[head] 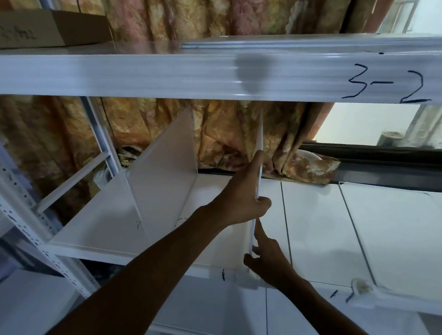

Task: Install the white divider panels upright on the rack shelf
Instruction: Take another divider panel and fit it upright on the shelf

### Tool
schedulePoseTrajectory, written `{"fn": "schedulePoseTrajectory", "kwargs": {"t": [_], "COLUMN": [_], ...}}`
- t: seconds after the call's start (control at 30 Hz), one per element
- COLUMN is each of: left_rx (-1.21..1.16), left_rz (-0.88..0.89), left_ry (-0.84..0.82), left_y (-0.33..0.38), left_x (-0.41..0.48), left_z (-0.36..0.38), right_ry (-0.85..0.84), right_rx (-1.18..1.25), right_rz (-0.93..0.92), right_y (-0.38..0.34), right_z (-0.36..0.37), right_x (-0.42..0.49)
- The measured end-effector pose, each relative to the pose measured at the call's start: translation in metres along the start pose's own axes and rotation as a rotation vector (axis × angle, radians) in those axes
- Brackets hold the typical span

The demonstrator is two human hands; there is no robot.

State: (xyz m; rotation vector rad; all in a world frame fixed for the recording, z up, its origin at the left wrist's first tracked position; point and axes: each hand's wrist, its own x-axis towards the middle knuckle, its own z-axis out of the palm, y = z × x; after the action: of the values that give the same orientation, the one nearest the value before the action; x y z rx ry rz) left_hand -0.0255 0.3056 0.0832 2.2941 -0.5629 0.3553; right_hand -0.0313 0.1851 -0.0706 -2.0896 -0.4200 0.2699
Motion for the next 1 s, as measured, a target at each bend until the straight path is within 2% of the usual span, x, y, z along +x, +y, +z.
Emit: {"fn": "schedulePoseTrajectory", "kwargs": {"t": [0.4,0.63,1.0], "left_rx": [0.006,-0.045,-0.048], "left_rz": [-0.029,-0.074,-0.077], "left_ry": [-0.032,-0.023,-0.051], "left_y": [0.001,-0.011,-0.013], "left_x": [-0.005,-0.019,-0.018], "left_z": [0.006,0.008,0.01], "right_ry": [-0.01,-0.024,0.044], "right_rx": [-0.006,-0.016,-0.06], "right_rz": [0.009,-0.053,-0.068], "right_y": [0.012,0.013,0.011], "right_z": [0.006,0.009,0.013], "right_x": [0.0,-0.003,-0.01]}}
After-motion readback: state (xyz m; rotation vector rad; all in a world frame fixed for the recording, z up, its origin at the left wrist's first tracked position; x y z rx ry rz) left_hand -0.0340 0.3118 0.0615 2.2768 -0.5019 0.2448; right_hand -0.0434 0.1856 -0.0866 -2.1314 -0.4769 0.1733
